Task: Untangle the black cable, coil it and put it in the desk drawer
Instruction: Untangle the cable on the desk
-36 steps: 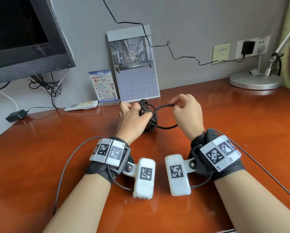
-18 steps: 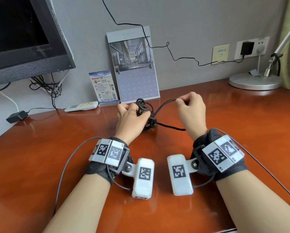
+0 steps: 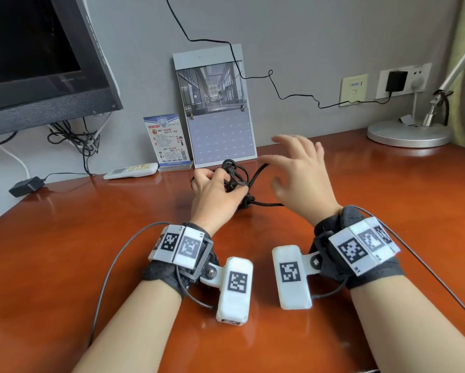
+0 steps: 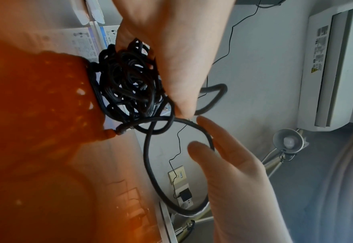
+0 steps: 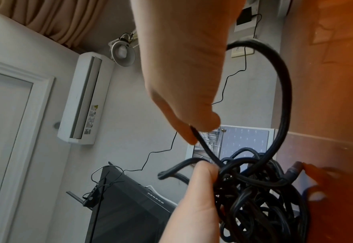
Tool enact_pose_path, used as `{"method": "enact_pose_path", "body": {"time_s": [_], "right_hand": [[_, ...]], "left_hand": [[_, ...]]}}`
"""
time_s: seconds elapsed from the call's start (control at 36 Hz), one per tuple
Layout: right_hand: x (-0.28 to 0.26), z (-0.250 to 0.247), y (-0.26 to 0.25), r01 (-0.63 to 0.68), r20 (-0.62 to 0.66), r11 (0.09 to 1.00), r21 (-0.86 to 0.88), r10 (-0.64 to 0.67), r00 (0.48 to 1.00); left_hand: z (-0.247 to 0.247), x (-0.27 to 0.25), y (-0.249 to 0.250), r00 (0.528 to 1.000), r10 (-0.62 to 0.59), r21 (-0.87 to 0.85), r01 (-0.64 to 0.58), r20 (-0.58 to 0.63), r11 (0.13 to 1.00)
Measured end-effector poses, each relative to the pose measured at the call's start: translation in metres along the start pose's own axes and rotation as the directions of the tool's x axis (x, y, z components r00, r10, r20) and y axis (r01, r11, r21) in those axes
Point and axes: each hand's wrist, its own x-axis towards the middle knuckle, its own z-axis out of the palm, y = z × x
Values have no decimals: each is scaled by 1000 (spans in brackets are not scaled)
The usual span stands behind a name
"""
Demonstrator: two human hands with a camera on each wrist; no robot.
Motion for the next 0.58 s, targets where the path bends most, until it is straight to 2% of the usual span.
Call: {"method": "enact_pose_path", "body": {"time_s": [0.11,0.25,0.39,0.47,0.53,0.58], "right_hand": [[-1,2,-5,78,64,995,57,-81,995],[0,4,-8,-26,74,995,96,19,997],[-2,7,-7,-61,58,998,23,60,997],[-2,5,-5,-120,-32,992,37,121,992],[-1,0,-3,-213,-142,964,159,236,961],[0,-4,-1,-294,-185,922,251,343,921]], "left_hand": [[0,0,1,1000,5,0,-5,-8,1000],[0,-1,0,1000,18,17,-18,-6,1000],[2,-2,1,999,32,16,-32,-2,999],[1,-1,2,1000,3,-12,-2,4,1000],[-1,0,2,1000,-13,-41,13,8,999],[-3,1,2,1000,-24,-77,25,15,997]]}}
